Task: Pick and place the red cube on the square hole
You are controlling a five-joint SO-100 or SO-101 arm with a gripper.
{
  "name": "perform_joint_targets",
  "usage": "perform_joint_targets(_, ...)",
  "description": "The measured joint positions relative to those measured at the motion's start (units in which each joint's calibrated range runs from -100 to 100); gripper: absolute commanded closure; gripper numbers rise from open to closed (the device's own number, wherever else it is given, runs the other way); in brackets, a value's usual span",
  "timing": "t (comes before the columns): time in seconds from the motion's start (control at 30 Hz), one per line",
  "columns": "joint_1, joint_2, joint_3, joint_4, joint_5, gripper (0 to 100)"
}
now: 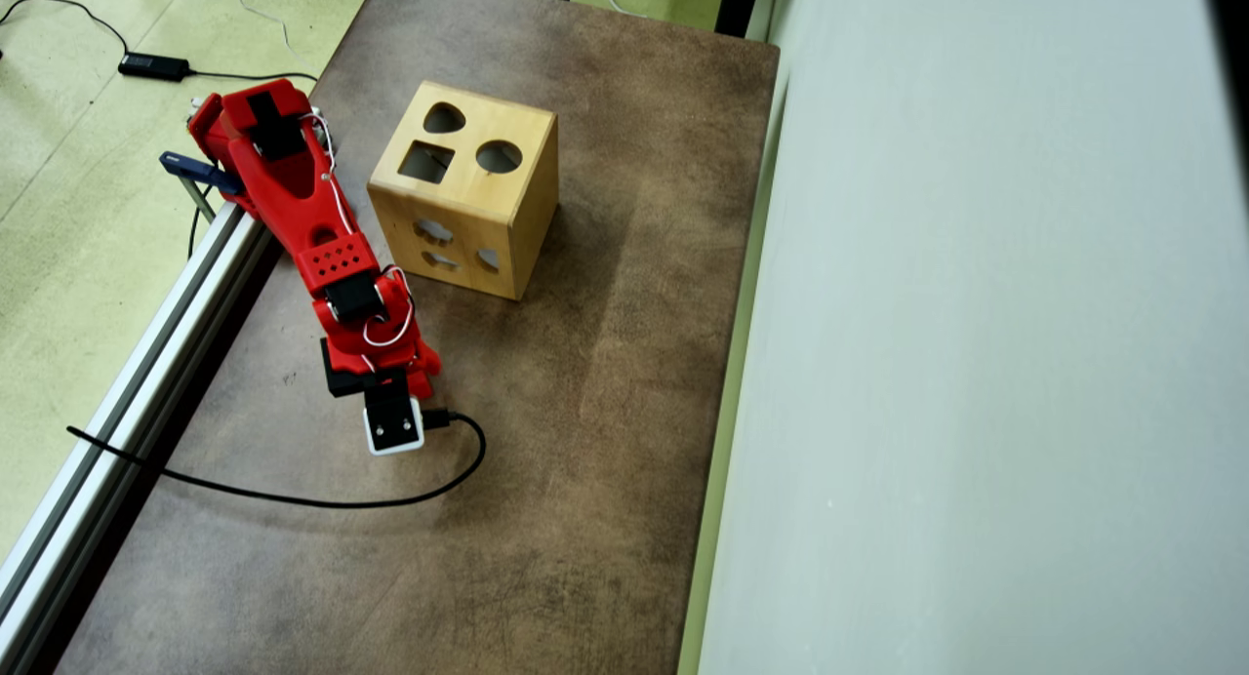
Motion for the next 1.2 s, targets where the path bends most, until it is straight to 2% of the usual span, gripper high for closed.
perform_joint_targets(0.2,0.0,0.0,0.0,0.0,0.0,99)
perform_joint_targets(0.57,0.1,-0.2,0.0,0.0,-0.3,99)
perform_joint_targets(0.97,0.1,-18.5,0.1,0.1,-10.1,99)
perform_joint_targets(1.2,0.1,-35.5,0.1,0.1,-17.9,99)
